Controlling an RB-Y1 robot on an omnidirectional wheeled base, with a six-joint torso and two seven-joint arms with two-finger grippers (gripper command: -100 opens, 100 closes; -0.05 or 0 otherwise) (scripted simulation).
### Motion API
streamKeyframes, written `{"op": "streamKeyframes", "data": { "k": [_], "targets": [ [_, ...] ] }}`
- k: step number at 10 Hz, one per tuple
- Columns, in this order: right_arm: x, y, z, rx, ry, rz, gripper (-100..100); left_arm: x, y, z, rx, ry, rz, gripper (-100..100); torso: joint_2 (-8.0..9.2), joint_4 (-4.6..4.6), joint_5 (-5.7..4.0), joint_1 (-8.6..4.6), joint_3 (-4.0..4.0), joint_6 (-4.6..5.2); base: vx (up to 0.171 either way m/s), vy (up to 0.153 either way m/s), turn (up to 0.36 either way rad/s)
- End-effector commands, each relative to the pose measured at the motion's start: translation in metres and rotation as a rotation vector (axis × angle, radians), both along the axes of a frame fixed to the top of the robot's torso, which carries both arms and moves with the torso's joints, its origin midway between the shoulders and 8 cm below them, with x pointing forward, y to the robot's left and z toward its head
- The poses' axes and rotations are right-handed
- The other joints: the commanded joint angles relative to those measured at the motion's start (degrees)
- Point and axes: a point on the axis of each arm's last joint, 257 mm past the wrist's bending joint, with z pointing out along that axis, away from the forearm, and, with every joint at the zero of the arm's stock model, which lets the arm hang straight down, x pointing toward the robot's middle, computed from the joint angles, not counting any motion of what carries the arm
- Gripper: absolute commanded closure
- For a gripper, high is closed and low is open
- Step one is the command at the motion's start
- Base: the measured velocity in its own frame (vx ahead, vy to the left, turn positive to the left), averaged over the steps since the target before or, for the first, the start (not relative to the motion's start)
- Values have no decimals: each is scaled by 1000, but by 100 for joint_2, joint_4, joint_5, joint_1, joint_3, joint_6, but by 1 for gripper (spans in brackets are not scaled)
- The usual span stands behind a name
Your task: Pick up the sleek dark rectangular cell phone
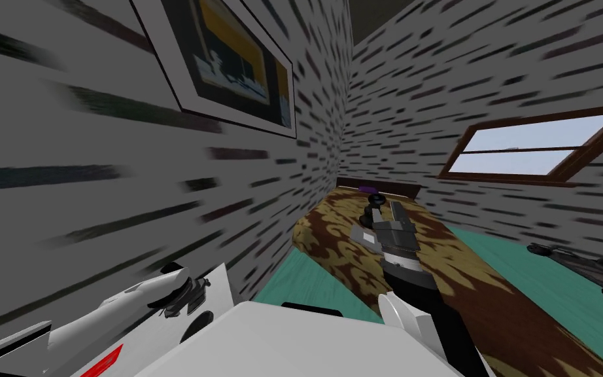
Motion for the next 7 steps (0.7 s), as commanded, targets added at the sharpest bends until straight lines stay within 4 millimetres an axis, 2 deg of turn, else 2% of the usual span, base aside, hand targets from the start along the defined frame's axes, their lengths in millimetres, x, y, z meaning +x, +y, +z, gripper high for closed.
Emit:
{"op": "streamKeyframes", "data": {
  "k": [1, 4, 5, 6, 7],
  "targets": [
    [0, 0, 0, 0, 0, 0, 0, 3, -3, -4, 1, 0, -38, -100, 0, 0, 0, 0, 0, 0, 133, -28, 197],
    [0, 0, 0, 0, 0, 0, 0, 7, -9, -11, 1, -2, -100, -100, 5, 1, 1, 8, 3, -2, 118, -9, 215],
    [0, 0, 0, 0, 0, 0, 0, 6, -7, -10, 1, -1, -84, -100, 1, 0, 1, 6, 0, 1, 59, -12, 32],
    [0, 0, 0, 0, 0, 0, 0, 6, -7, -10, 1, -1, -89, 100, 19, 3, 1, 8, 9, 4, 10, -2, -3],
    [0, 0, 0, 0, 0, 0, 0, 5, -7, -10, 2, 0, -89, 100, 35, 8, 3, 11, 20, 6, 0, 0, 0]
  ]
}}
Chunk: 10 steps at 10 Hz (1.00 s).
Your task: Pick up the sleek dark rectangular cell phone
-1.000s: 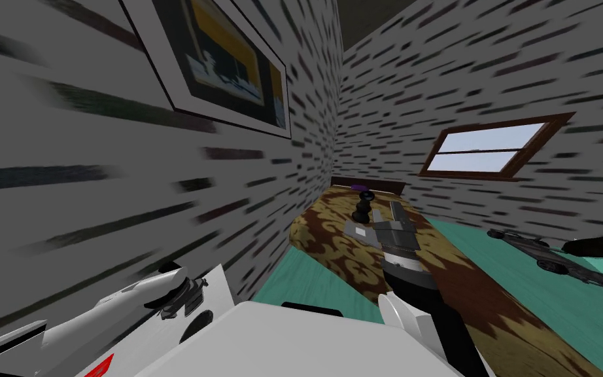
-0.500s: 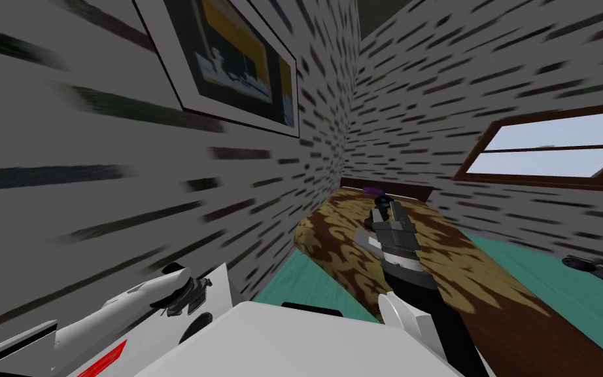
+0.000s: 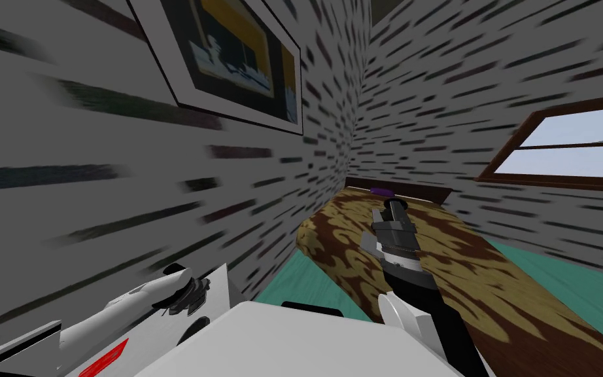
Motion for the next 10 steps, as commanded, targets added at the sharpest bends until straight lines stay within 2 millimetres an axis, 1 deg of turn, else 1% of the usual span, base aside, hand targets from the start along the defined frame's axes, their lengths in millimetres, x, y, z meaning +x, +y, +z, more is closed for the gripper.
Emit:
{"op": "streamKeyframes", "data": {
  "k": [1, 3, 4, 5, 6, 8, 10],
  "targets": [
    [0, 0, 0, 0, 0, 0, 0, 0, 0, 0, 0, 0, 0, 100, 0, 0, 0, 0, 0, 0, 0, 0, 0],
    [0, 0, 0, 0, 0, 0, 0, 0, 0, 0, 0, -1, 1, 100, 5, 0, 0, 1, 2, 2, 0, 0, 0],
    [0, 0, 0, 0, 0, 0, 0, 0, 0, 0, 0, -1, 2, 0, 5, 1, 0, 1, 3, 3, 0, 0, 0],
    [0, 0, 0, 0, 0, 0, 0, -2, 3, 3, -1, -1, 33, 100, 6, 1, 0, 1, 3, 3, -87, 6, -287],
    [0, 0, 0, 0, 0, 0, 0, -3, 5, 6, -1, -1, 54, 100, 25, 7, 0, 1, 14, 19, -149, 6, -288],
    [0, 0, 0, 0, 0, 0, 0, -6, 8, 10, -1, 0, 95, 100, 63, 11, -1, 2, 35, 6, -159, 20, -216],
    [0, 0, 0, 0, 0, 0, 0, -9, 12, 15, -1, 2, 137, 100, 57, 12, 1, 14, 33, 0, -125, 34, -194]
  ]
}}
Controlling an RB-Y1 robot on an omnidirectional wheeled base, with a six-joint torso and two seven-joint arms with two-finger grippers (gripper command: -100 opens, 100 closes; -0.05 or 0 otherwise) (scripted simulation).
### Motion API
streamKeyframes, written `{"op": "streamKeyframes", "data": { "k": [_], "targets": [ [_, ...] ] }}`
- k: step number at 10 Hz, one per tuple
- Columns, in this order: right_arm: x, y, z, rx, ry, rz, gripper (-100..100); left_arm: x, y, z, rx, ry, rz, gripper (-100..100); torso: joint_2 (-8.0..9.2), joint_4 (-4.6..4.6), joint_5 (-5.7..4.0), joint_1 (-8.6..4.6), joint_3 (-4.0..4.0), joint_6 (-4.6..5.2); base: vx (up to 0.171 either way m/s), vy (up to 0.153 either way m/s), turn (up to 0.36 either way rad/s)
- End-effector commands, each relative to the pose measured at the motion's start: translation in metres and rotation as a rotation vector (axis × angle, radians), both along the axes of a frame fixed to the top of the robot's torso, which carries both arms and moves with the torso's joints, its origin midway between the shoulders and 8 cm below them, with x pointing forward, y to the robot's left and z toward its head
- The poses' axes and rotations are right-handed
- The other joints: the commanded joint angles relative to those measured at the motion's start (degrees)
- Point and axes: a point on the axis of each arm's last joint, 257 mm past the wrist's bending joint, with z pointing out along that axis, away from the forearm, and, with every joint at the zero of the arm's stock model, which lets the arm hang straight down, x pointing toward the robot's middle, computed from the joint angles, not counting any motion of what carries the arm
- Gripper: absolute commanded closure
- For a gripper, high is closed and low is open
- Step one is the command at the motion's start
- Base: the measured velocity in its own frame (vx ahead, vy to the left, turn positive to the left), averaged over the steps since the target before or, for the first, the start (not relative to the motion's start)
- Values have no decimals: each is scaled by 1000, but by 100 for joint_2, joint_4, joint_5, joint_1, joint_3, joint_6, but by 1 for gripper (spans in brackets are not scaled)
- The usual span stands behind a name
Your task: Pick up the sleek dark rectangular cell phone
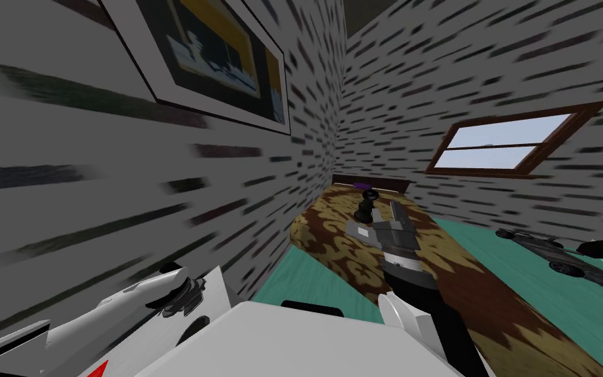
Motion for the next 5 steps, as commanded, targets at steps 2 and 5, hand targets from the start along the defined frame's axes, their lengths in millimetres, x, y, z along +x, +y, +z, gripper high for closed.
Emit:
{"op": "streamKeyframes", "data": {
  "k": [2, 5],
  "targets": [
    [0, 0, 0, 0, 0, 0, 0, -4, 5, 7, 0, 0, 57, 100, -2, 0, 0, -10, -1, -1, -120, -3, -208],
    [0, 0, 0, 0, 0, 0, 0, -4, 5, 7, 0, 1, 68, 0, -21, -3, -2, -12, -10, -6, -60, -3, -95]
  ]
}}
